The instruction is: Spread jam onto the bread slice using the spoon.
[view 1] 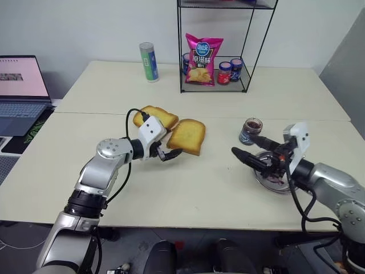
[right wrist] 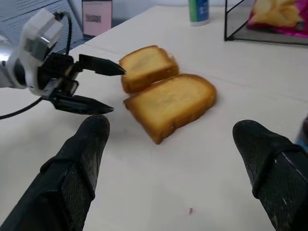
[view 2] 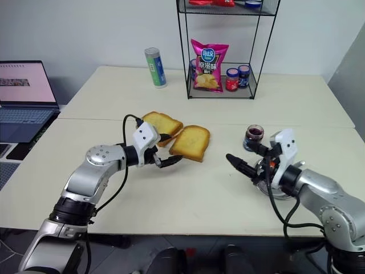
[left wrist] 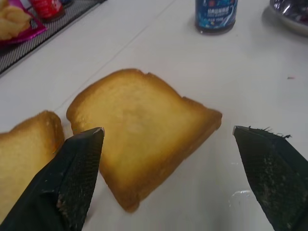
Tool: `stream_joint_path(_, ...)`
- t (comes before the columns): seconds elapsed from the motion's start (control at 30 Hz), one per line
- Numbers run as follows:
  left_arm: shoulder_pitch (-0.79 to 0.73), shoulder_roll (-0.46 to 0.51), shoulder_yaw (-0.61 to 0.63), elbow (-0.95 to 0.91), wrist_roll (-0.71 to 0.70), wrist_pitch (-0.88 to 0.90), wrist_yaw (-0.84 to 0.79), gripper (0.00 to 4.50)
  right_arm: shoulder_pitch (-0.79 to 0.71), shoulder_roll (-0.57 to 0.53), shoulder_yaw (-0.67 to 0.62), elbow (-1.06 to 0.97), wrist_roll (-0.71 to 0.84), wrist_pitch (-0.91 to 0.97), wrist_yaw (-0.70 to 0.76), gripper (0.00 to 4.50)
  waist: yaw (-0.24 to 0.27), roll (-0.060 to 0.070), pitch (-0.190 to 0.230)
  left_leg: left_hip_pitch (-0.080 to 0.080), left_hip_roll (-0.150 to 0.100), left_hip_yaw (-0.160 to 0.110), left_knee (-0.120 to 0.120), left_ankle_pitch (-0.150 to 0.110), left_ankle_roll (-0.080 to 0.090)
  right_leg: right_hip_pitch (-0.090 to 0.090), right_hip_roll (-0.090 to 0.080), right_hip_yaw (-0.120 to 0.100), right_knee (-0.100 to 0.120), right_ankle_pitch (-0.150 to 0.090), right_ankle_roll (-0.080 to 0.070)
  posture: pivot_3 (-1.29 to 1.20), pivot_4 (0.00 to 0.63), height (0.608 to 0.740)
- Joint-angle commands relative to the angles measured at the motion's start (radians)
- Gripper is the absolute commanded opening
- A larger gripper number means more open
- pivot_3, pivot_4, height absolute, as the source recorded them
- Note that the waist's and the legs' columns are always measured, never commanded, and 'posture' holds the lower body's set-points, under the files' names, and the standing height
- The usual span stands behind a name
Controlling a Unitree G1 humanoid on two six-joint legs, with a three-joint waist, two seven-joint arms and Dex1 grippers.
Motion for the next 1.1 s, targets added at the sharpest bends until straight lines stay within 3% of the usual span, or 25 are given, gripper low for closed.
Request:
stream_joint_path(0.03,0.007,-0.028,0.038,0.034,-0.001,-0.023,0.033,4.5,-0.017,0.017,0.025,-0.052,0.02,0.01,-0.021,4.49,0.0,0.0,0.0,0.0,0.0,0.0,0.0,0.0,0.0,0.0,0.0,0.0,0.0,0.0,0.0,0.0,0.15,0.74)
stream_joint_path(0.33,-0.018,-0.146,0.035,0.186,0.025,-0.081,0.09,4.5,-0.07,0.052,0.074,-0.066,0.038,0.048,-0.058,4.49,0.002,0.0,0.0,-0.001,-0.001,0.0,0.001,0.0,0.0,0.0,0.0,0.0,0.0,0.0,0.0,0.0,0.15,0.74)
stream_joint_path(0.63,-0.084,-0.18,0.051,0.361,0.071,-0.179,0.119,4.5,-0.074,0.049,0.074,-0.061,0.042,0.051,-0.06,4.49,0.002,-0.001,0.0,-0.001,-0.001,-0.001,0.001,0.0,0.0,0.0,0.0,-0.001,0.0,0.0,0.0,0.0,0.15,0.74)
stream_joint_path(0.67,-0.088,-0.182,0.051,0.367,0.07,-0.185,0.114,4.12,-0.073,0.05,0.075,-0.062,0.042,0.051,-0.06,4.5,0.002,-0.001,0.0,-0.001,-0.001,-0.001,0.001,0.0,0.0,0.0,0.0,-0.001,0.0,0.0,0.0,0.0,0.15,0.74)
stream_joint_path(1.1,-0.103,-0.199,0.057,0.327,0.049,-0.186,0.071,1.75,-0.033,0.062,0.07,-0.045,0.013,0.009,-0.052,4.5,0.001,-0.001,0.0,-0.002,-0.001,-0.001,0.001,0.0,0.0,0.0,0.0,-0.001,0.0,0.0,0.0,0.0,0.15,0.74)
